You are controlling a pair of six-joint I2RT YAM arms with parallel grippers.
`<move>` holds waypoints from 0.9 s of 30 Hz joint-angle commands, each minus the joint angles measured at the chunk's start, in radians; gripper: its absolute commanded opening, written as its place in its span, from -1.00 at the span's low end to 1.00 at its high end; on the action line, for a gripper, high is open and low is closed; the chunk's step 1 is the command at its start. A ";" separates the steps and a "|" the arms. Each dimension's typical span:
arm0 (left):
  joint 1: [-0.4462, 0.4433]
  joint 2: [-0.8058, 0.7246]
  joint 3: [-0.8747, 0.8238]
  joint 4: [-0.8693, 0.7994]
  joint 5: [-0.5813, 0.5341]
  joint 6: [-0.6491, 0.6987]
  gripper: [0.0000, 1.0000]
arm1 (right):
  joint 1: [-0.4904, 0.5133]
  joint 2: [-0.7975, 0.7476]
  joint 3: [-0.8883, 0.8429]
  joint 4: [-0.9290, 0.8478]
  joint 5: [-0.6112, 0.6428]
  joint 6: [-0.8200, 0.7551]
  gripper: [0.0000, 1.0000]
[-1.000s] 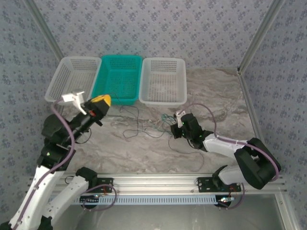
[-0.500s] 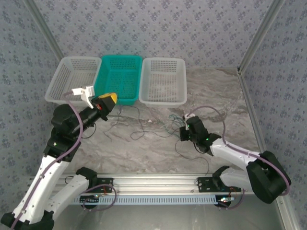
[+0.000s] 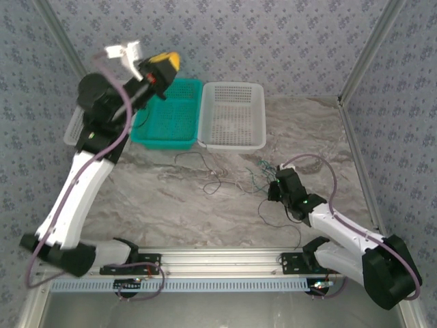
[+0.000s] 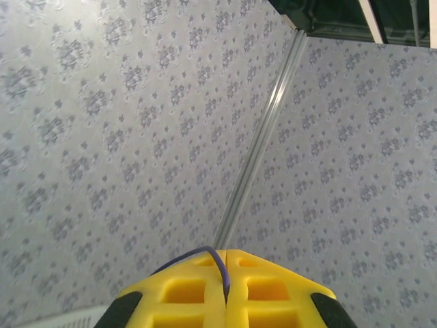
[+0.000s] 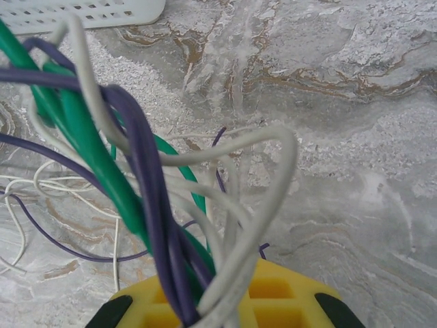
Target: Untangle the cables
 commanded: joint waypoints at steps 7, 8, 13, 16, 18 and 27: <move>-0.032 0.512 0.416 -0.198 -0.027 0.070 -1.00 | -0.006 -0.155 0.021 -0.123 -0.079 -0.006 -0.83; -0.039 0.539 0.426 -0.211 -0.032 0.083 -0.95 | -0.006 -0.179 0.023 -0.134 -0.080 -0.011 -0.83; -0.067 0.537 0.368 -0.219 -0.046 0.123 0.14 | -0.006 -0.274 0.025 -0.146 -0.131 -0.087 -0.83; -0.084 0.437 0.266 -0.218 -0.052 0.198 0.54 | -0.008 -0.319 0.035 -0.133 -0.206 -0.216 -0.83; -0.097 0.349 0.178 -0.223 -0.031 0.264 0.63 | -0.011 -0.341 0.047 -0.135 -0.235 -0.304 -0.83; -0.169 -0.208 -0.540 -0.024 0.009 0.447 0.99 | -0.138 -0.287 0.211 -0.093 -0.484 -0.279 -0.95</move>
